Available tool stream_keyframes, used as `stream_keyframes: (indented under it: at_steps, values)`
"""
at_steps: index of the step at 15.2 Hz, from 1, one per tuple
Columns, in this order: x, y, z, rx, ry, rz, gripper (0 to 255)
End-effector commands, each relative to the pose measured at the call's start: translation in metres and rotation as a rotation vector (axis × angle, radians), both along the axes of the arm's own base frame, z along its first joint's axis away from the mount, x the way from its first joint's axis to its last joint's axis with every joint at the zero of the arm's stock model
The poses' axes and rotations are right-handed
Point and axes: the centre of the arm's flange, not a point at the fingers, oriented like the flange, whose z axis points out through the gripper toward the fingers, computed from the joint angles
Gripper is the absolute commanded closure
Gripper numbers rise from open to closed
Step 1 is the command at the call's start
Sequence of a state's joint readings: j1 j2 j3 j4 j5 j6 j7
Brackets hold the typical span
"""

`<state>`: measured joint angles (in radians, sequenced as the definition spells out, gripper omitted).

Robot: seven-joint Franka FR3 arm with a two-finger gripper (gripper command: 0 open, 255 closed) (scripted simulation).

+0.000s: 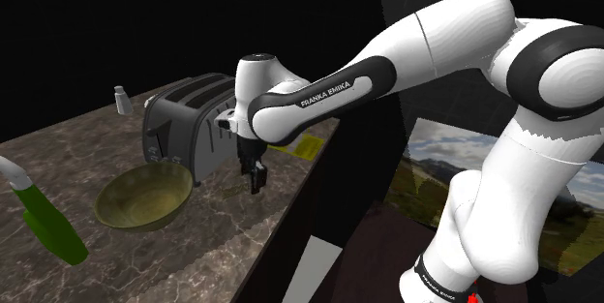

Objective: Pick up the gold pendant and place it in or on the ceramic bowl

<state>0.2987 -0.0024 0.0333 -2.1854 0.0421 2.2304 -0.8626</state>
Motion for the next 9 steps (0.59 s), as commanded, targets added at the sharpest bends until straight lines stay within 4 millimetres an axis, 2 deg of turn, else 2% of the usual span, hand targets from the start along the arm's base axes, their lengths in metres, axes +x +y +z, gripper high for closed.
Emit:
stream_keyframes:
  at_steps: [1, 2, 9]
  values:
    - [-0.006, -0.018, 0.015, 0.014, 0.008, -0.098, 0]
    - [-0.01, -0.029, 0.022, 0.022, 0.012, -0.151, 0]
    - [-0.009, -0.027, -0.015, 0.022, 0.012, -0.151, 0]
